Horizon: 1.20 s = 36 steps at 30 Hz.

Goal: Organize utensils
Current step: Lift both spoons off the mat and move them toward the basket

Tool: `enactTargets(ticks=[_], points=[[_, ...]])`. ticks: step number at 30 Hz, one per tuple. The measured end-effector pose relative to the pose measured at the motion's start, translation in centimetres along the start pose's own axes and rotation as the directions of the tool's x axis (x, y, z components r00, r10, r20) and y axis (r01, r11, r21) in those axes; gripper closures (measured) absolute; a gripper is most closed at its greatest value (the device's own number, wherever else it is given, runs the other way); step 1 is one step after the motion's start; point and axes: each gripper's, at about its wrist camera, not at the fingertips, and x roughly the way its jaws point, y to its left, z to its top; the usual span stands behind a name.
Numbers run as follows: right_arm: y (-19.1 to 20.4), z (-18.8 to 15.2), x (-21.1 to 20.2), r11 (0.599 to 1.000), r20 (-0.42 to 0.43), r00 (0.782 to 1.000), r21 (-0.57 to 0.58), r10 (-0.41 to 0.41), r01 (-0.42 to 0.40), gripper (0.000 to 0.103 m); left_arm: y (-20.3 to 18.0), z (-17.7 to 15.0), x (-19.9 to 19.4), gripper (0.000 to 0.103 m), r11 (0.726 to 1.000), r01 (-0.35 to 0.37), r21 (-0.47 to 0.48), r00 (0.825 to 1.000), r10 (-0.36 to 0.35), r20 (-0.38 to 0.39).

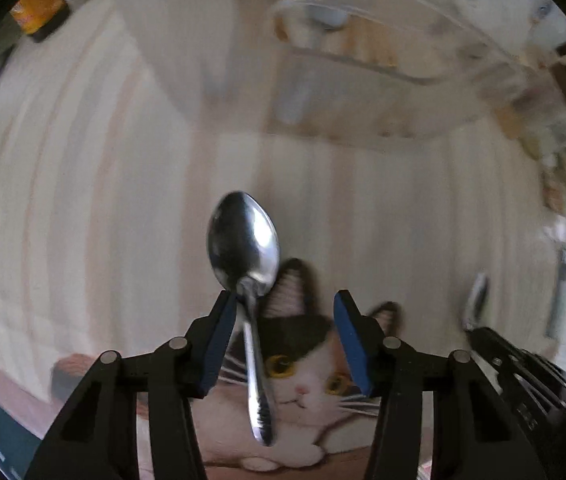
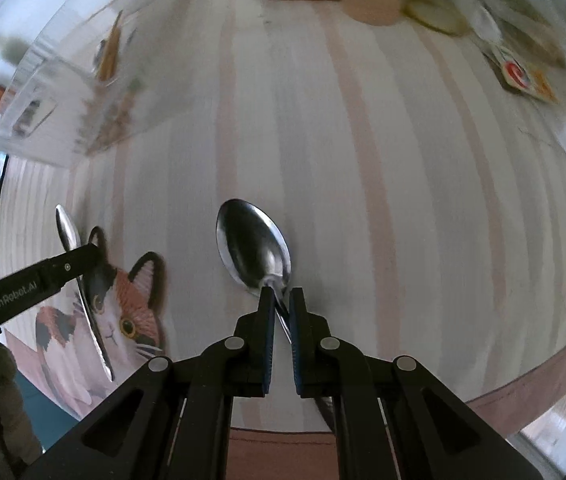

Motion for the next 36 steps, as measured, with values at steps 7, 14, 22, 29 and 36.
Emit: enactTargets(ticks=[7,14,22,29,36], points=[[-3.6,0.3,0.4,0.98,-0.07,0.981,0.091,0.183,-0.177,0.07,3.5,-2.3,-1.5,0.055,0.999,-0.039,-0.024,0.999,0.039,0.008],[-2.1,-0.4,0.2,0.993,-0.035,0.994,-0.043,0.108,-0.109,0.063,5.2,-3.2,-1.2,0.054,0.997,-0.077,-0.017,0.997,0.077,-0.007],[1.9,-1.3,0.7,0.975,0.11,0.986,-0.173,-0.124,0.142,0.096,0.4,-4.1,0.2,0.052,0.989,-0.141,0.036,0.99,0.141,0.021],[1.6,-0.7,0.8,0.985,0.099,0.991,-0.135,-0.091,0.104,0.096,-3.4,-2.8,0.9,0.073,0.981,-0.179,0.077,0.982,0.174,0.073],[1.1,-0.6,0.9,0.988,0.084,0.993,-0.127,-0.083,0.094,0.096,-6.7,-3.7,2.2,0.098,0.967,-0.195,0.162,0.98,0.185,0.073]])
